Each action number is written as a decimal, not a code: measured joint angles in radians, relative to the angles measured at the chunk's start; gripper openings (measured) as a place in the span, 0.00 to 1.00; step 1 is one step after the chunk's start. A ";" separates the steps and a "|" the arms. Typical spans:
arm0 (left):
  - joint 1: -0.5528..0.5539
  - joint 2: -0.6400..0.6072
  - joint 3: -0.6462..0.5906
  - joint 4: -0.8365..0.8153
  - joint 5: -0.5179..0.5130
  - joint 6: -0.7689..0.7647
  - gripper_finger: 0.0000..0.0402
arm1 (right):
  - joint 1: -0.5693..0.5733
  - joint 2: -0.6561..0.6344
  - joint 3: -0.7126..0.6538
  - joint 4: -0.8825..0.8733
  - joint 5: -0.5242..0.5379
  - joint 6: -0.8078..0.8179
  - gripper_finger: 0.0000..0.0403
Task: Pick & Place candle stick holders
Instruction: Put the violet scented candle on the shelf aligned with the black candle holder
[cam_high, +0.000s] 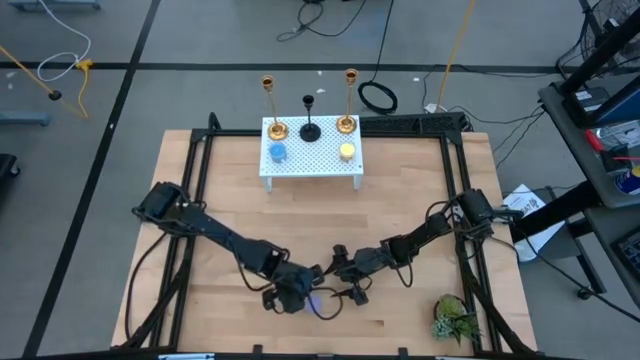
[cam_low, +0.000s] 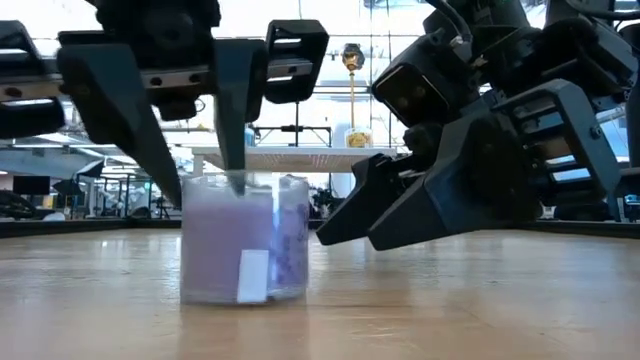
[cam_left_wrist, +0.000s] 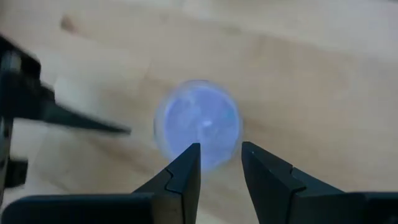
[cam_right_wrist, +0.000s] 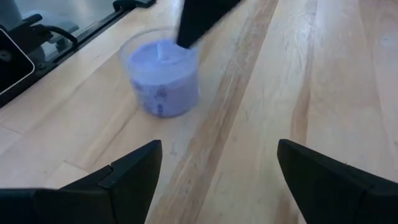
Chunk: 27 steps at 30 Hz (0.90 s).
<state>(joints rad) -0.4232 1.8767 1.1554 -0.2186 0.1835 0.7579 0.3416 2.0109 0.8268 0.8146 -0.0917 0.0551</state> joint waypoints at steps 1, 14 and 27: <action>0.000 0.000 0.003 -0.012 -0.007 0.001 0.30 | 0.000 0.000 0.000 0.001 0.000 0.000 0.78; 0.017 0.000 0.007 -0.043 -0.011 0.048 0.29 | 0.000 0.000 0.000 0.003 -0.014 0.000 0.78; 0.043 0.000 0.007 -0.068 -0.007 -0.015 0.03 | -0.004 0.000 0.000 0.003 -0.014 0.000 0.78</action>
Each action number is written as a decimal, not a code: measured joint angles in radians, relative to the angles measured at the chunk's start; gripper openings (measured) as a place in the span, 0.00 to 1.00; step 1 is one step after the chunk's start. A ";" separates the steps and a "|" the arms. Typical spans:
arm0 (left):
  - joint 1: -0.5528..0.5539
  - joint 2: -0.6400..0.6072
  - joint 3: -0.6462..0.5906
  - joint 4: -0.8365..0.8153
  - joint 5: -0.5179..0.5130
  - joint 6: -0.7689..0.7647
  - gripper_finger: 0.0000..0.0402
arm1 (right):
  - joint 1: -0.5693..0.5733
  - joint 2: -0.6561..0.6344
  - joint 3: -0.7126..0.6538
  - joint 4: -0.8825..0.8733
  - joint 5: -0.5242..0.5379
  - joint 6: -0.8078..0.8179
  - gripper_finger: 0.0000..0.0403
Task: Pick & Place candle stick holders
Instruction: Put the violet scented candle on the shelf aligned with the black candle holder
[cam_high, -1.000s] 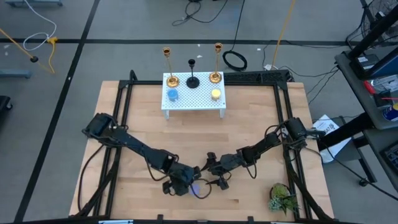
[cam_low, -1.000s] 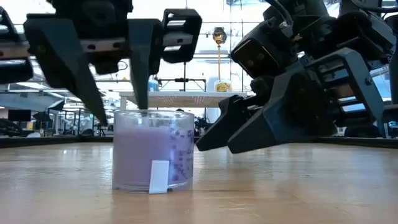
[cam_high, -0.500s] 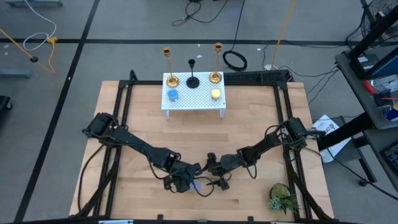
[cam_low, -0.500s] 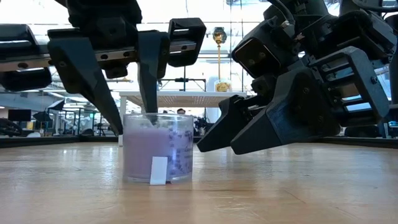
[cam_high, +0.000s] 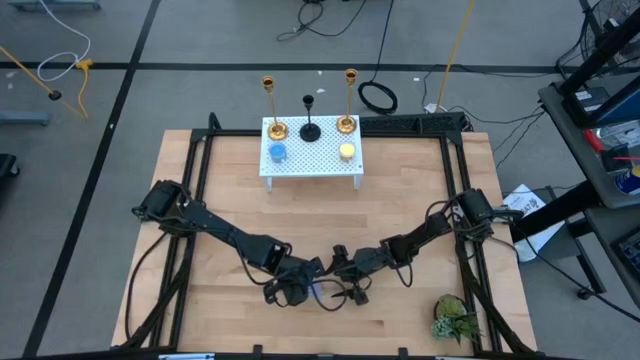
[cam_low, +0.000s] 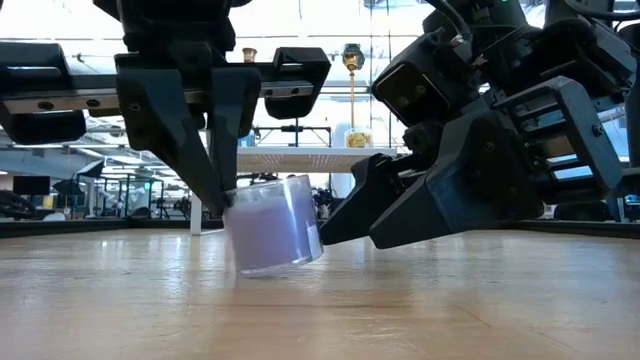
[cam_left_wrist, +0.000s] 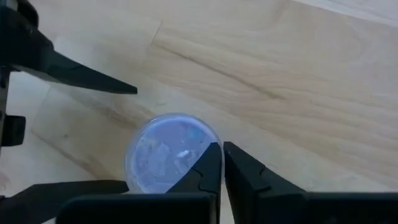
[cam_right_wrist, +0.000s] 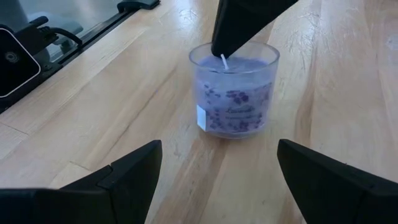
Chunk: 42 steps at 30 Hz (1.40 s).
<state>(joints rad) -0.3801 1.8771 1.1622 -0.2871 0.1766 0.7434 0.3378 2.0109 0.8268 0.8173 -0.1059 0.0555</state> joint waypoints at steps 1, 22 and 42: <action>0.000 0.000 0.000 0.000 -0.009 -0.002 0.04 | -0.002 0.000 0.000 -0.001 0.000 0.000 0.78; 0.161 -0.407 -0.001 -0.253 -0.325 -0.104 0.02 | -0.018 -0.002 -0.047 0.008 0.000 -0.011 0.78; 0.766 -0.240 0.366 -0.415 -0.021 -0.225 0.01 | -0.031 -0.001 -0.048 0.014 -0.003 -0.023 0.78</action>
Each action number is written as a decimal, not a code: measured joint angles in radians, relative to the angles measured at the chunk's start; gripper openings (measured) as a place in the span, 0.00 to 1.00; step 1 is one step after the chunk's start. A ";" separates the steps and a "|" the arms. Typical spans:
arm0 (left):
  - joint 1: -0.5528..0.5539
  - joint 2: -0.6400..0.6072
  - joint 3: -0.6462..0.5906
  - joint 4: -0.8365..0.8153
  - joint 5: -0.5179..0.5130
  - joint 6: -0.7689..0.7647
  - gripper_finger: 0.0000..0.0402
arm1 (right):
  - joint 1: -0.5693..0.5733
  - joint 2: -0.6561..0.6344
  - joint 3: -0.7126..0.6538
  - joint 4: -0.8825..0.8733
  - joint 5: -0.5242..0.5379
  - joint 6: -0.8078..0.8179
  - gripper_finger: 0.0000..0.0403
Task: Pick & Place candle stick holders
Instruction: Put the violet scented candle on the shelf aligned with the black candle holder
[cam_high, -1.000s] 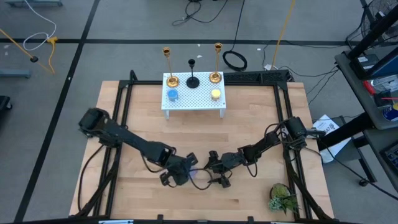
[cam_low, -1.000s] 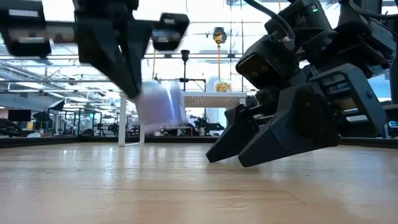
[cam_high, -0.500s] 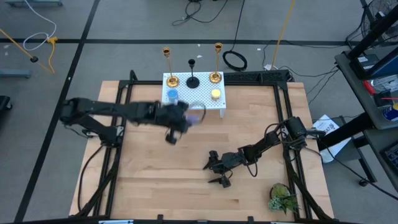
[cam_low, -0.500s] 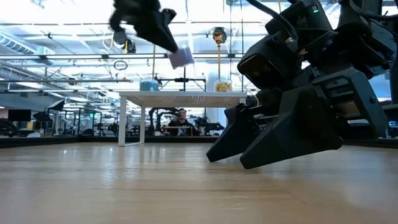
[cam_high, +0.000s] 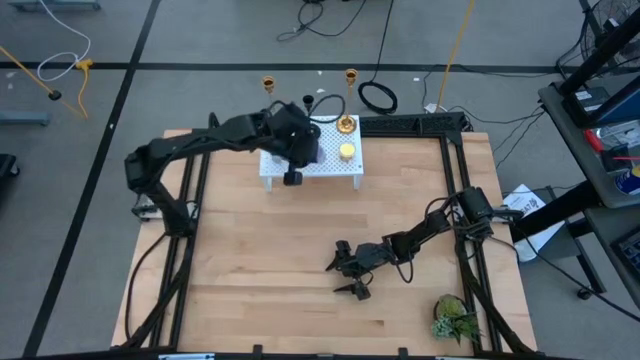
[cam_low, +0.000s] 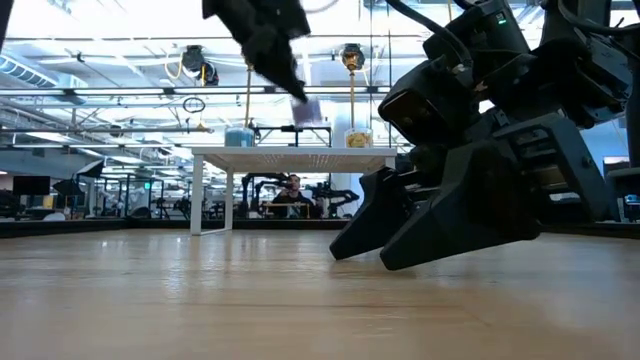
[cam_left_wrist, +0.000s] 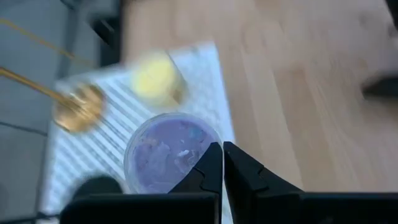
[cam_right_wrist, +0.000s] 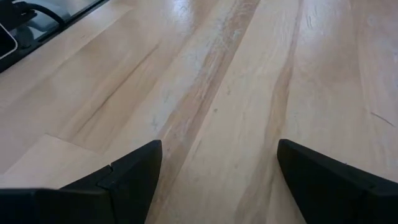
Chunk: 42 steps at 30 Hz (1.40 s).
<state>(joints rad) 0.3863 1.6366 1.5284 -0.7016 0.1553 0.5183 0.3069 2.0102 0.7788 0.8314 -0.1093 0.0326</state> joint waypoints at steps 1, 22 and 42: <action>0.007 0.017 0.000 -0.019 0.004 0.009 0.01 | 0.001 0.000 0.000 -0.003 0.000 0.000 0.78; 0.056 0.109 0.001 -0.047 -0.021 -0.016 0.09 | 0.002 0.000 -0.008 -0.008 -0.004 -0.004 0.78; 0.031 0.089 -0.001 -0.056 -0.085 -0.077 0.09 | 0.000 0.000 -0.010 0.003 -0.005 -0.003 0.78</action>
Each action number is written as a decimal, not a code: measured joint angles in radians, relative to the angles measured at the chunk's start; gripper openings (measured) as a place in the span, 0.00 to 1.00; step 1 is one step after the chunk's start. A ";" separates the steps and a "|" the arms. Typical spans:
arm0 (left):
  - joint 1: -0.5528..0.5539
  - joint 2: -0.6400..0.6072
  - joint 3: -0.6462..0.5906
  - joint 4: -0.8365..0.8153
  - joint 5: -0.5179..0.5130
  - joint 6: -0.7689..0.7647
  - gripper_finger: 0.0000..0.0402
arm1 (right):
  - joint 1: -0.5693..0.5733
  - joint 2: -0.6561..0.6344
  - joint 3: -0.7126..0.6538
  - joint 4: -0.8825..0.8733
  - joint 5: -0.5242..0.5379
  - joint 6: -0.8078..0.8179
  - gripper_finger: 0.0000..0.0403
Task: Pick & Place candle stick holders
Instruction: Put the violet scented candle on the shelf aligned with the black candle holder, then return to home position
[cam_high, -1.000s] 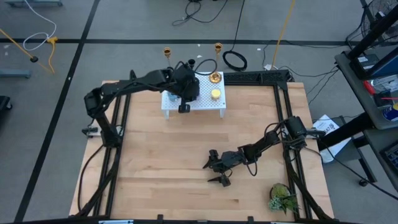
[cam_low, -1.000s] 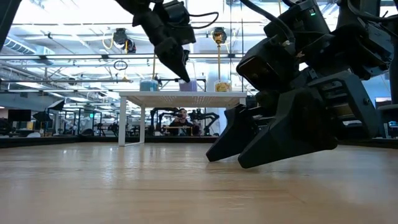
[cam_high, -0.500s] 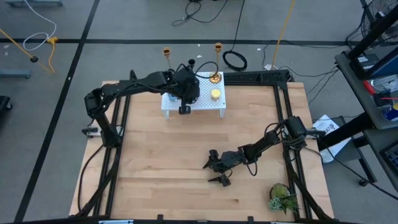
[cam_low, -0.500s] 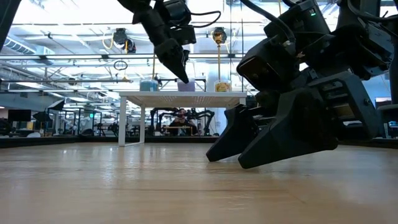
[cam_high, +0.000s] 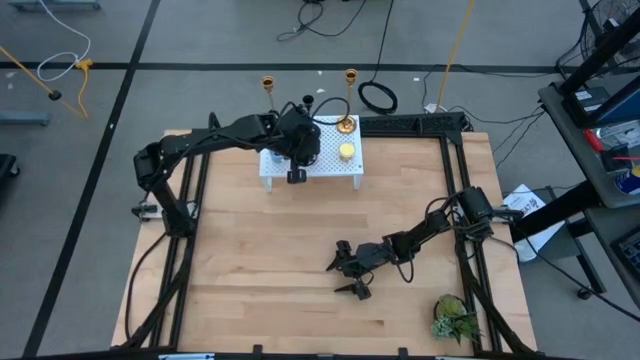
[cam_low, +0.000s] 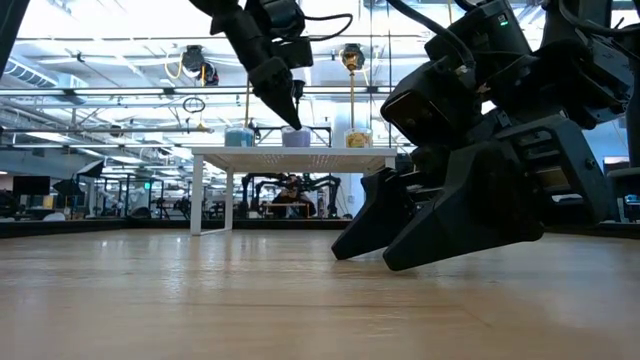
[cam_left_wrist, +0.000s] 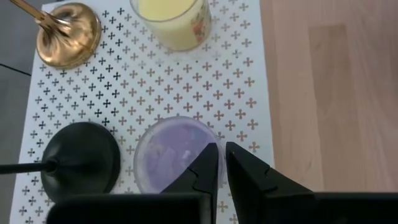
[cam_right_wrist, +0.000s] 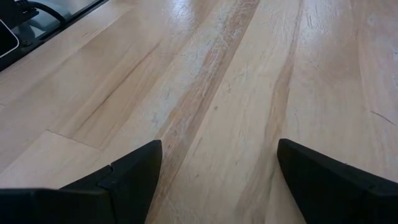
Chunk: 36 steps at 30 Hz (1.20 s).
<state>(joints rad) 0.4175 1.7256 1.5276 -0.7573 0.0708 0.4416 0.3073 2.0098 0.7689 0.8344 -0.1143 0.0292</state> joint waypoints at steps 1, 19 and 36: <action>0.000 0.000 0.000 0.001 0.000 0.000 0.10 | 0.000 0.000 0.000 0.000 0.000 0.000 0.78; -0.067 -0.134 0.000 -0.020 -0.046 0.005 0.38 | 0.000 -0.075 -0.004 -0.068 0.004 -0.068 0.78; -0.260 -0.753 -0.276 -0.142 -0.065 -0.206 0.30 | 0.000 -0.855 -0.001 -0.675 0.156 -0.237 0.50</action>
<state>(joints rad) 0.1570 0.9731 1.2520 -0.8997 0.0058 0.2352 0.3069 1.1552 0.7677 0.1594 0.0415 -0.2076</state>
